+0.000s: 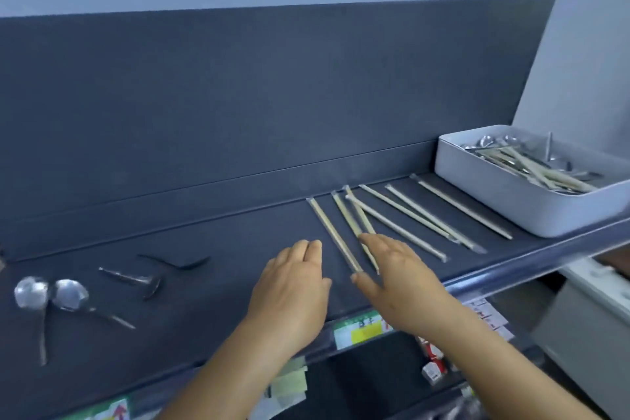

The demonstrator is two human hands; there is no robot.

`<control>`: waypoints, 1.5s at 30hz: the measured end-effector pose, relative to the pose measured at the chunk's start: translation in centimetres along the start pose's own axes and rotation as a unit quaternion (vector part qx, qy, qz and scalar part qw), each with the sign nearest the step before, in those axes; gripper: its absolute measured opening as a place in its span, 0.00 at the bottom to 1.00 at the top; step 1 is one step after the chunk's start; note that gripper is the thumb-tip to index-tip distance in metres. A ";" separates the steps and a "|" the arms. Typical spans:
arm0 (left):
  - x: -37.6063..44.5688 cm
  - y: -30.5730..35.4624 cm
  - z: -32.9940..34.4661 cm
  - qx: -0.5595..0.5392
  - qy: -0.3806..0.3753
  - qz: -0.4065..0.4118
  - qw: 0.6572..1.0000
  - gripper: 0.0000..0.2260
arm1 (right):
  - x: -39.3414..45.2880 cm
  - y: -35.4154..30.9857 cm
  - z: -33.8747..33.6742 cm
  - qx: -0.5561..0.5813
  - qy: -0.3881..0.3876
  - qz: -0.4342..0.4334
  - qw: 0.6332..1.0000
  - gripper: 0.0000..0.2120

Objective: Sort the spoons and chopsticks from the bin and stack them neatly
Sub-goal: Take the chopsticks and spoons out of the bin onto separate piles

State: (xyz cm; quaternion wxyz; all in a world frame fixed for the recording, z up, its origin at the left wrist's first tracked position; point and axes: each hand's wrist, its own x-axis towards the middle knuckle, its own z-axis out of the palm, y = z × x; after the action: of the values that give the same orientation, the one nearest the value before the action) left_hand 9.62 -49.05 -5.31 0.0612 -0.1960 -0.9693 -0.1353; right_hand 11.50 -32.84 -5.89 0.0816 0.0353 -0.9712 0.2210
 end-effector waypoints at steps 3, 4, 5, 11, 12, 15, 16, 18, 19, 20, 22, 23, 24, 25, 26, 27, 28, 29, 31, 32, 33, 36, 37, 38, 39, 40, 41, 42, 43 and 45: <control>2.0 5.7 1.5 -0.007 0.000 0.029 1.000 0.25 | -1.0 5.2 -3.2 -0.010 0.002 0.018 1.000 0.29; 4.1 12.0 3.3 -0.015 0.013 0.049 0.999 0.25 | -2.2 11.0 -6.3 -0.011 0.004 0.042 0.999 0.29; 6.1 17.1 4.7 -0.024 0.012 0.060 0.998 0.26 | -3.1 15.8 -9.2 -0.019 0.017 0.043 0.999 0.29; 10.9 23.9 5.9 -0.051 0.029 0.087 0.994 0.26 | -1.7 23.1 -13.3 -0.015 0.056 0.059 0.997 0.29; 10.8 24.0 5.9 -0.048 0.031 0.089 0.994 0.26 | -1.7 23.0 -13.3 -0.011 0.059 0.060 0.996 0.29; 10.9 24.4 6.1 -0.055 0.035 0.098 0.993 0.26 | -1.8 22.9 -13.5 -0.003 0.079 0.054 0.995 0.28; 11.0 24.5 6.0 -0.056 0.034 0.101 0.993 0.26 | -1.7 22.9 -13.7 -0.005 0.087 0.052 0.995 0.28; 11.9 25.2 5.9 -0.051 0.034 0.114 0.992 0.25 | -1.5 23.6 -14.5 -0.002 0.101 0.055 0.993 0.28; 13.0 26.1 6.1 -0.056 0.039 0.121 0.990 0.25 | -1.0 24.6 -15.1 -0.004 0.108 0.059 0.992 0.28; 14.4 27.0 6.2 -0.058 0.045 0.129 0.989 0.25 | -0.4 25.7 -15.8 -0.006 0.113 0.064 0.992 0.28; 17.4 28.3 6.5 -0.055 0.045 0.138 0.988 0.23 | 1.0 27.6 -17.0 -0.014 0.125 0.074 0.989 0.27; 18.8 28.9 6.7 -0.056 0.045 0.142 0.987 0.22 | 1.8 28.5 -17.5 -0.016 0.126 0.080 0.989 0.27; 20.1 29.3 7.0 -0.052 0.041 0.144 0.987 0.22 | 2.5 29.3 -17.9 -0.019 0.127 0.082 0.988 0.27; 21.5 29.5 7.2 -0.045 0.037 0.145 0.988 0.22 | 3.3 30.1 -18.3 -0.024 0.130 0.083 0.988 0.27; 22.9 29.7 7.5 -0.038 0.033 0.146 0.988 0.23 | 4.2 30.8 -18.7 -0.027 0.129 0.085 0.988 0.27; 24.3 30.0 7.7 -0.034 0.029 0.146 0.988 0.24 | 5.0 31.6 -19.0 -0.030 0.123 0.091 0.988 0.27; 25.7 30.1 7.9 -0.031 0.025 0.142 0.989 0.24 | 5.9 32.3 -19.4 -0.032 0.116 0.099 0.988 0.27; 26.9 30.3 8.0 -0.028 0.020 0.138 0.990 0.23 | 6.8 33.0 -19.7 -0.032 0.110 0.105 0.988 0.26; 29.0 30.7 8.3 -0.020 0.006 0.135 0.991 0.24 | 8.5 34.2 -20.1 -0.034 0.099 0.117 0.988 0.26; 29.9 30.8 8.5 -0.015 -0.001 0.136 0.991 0.24 | 9.3 34.8 -20.2 -0.035 0.094 0.124 0.987 0.26; 30.7 31.0 8.8 -0.010 -0.006 0.138 0.990 0.23 | 10.0 35.4 -20.3 -0.035 0.089 0.130 0.987 0.26; 32.4 31.3 9.4 0.008 -0.022 0.137 0.990 0.22 | 11.9 36.9 -20.4 -0.033 0.067 0.140 0.987 0.25; 32.8 31.4 9.7 0.018 -0.032 0.133 0.990 0.22 | 12.5 37.3 -20.4 -0.032 0.055 0.143 0.988 0.25; 33.1 31.5 9.9 0.029 -0.041 0.129 0.990 0.22 | 13.0 37.7 -20.4 -0.033 0.042 0.146 0.988 0.25; 33.3 31.6 10.1 0.041 -0.050 0.124 0.990 0.21 | 13.5 38.2 -20.5 -0.036 0.028 0.150 0.988 0.25; 33.5 31.7 10.3 0.052 -0.055 0.120 0.990 0.20 | 14.0 38.8 -20.6 -0.041 0.014 0.153 0.987 0.24; 33.7 31.8 10.5 0.059 -0.055 0.116 0.990 0.19 | 14.5 39.3 -20.7 -0.047 -0.001 0.156 0.987 0.22; 33.8 32.0 10.7 0.063 -0.054 0.111 0.990 0.17 | 14.9 39.9 -20.8 -0.052 -0.017 0.157 0.986 0.21; 33.8 32.2 10.9 0.065 -0.054 0.109 0.990 0.17 | 15.3 40.4 -20.9 -0.056 -0.035 0.156 0.986 0.21; 33.8 32.9 11.2 0.064 -0.063 0.107 0.990 0.17 | 16.0 41.4 -21.2 -0.059 -0.076 0.142 0.985 0.20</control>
State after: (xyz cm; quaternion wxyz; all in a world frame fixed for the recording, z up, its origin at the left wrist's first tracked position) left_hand -9.08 -4.40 -2.40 0.0270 -0.3025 -0.9513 -0.0535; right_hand -5.50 13.13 -1.78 -0.0229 -0.0910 -0.9811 0.1692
